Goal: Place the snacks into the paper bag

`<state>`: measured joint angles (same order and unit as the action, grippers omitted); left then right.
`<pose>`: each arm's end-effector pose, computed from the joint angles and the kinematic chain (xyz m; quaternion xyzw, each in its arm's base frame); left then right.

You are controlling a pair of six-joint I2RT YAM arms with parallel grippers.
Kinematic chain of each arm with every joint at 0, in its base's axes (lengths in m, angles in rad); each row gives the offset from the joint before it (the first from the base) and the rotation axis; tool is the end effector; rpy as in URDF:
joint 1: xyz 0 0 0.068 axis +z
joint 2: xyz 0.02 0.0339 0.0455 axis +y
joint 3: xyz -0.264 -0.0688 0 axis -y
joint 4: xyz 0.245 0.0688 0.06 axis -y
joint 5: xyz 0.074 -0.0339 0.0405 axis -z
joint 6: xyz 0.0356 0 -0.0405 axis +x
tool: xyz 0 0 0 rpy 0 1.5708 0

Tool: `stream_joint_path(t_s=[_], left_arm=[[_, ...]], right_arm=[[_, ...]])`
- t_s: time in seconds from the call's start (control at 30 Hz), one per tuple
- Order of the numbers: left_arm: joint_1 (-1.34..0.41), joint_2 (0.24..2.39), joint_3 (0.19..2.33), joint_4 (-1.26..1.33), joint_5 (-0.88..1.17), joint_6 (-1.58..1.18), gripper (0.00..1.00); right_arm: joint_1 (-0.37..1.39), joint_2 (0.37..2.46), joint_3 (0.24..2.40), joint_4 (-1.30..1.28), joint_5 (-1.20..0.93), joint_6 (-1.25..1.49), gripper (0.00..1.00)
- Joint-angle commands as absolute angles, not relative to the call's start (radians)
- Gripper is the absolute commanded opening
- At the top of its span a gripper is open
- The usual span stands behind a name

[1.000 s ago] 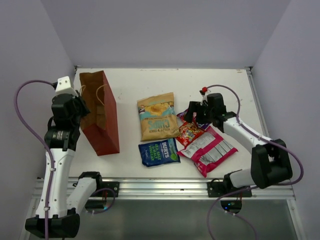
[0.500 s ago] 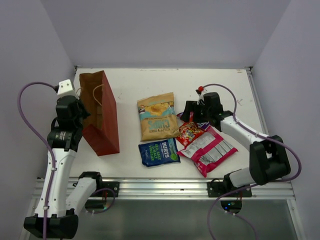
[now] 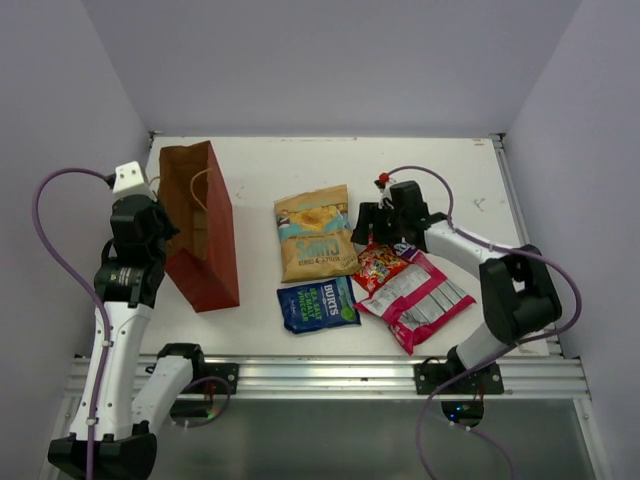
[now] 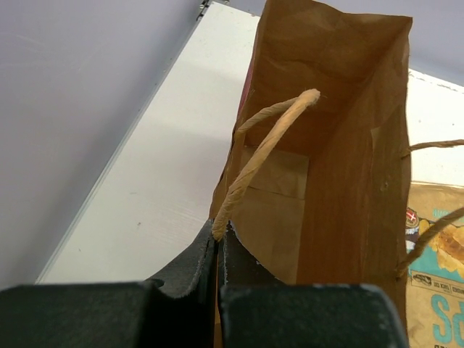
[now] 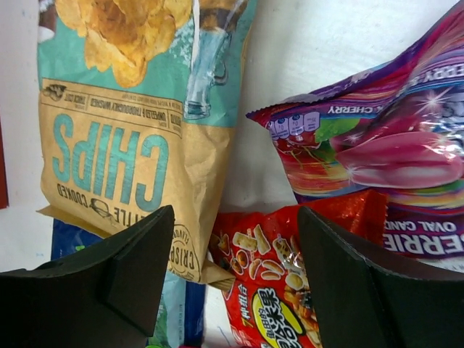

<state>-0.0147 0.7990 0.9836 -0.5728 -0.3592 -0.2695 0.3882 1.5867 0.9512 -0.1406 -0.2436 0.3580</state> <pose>0.1652 0.0101 0.3660 -0.2026 0.7976 0.0691 0.5639 0.3063 0.1345 0.2043 -0.0608 0.9144 0.2443 0.3168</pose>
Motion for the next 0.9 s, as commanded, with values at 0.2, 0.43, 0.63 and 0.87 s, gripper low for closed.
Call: stream_joint_path(t_s=[0.2,0.43,0.63,0.87], left_arm=[[-0.021,0.787,1.020,-0.511,-0.276,-0.258,0.00],[-0.021,0.787,1.035,-0.497,-0.207,-0.250,0.00],[-0.023,0.779,1.031,-0.482,-0.161,-0.242,0.00],[-0.037,0.773,1.022,-0.482,-0.181,-0.236,0.00]], right_arm=[[0.414,1.726,0.997,-0.045,-0.377,0.382,0.74],[0.452,1.781,1.032,-0.006,-0.408,0.393,0.75],[0.472,1.876,1.086,0.021,-0.414,0.406,0.00],[0.509,1.734,1.176,-0.109,-0.293,0.344,0.00]])
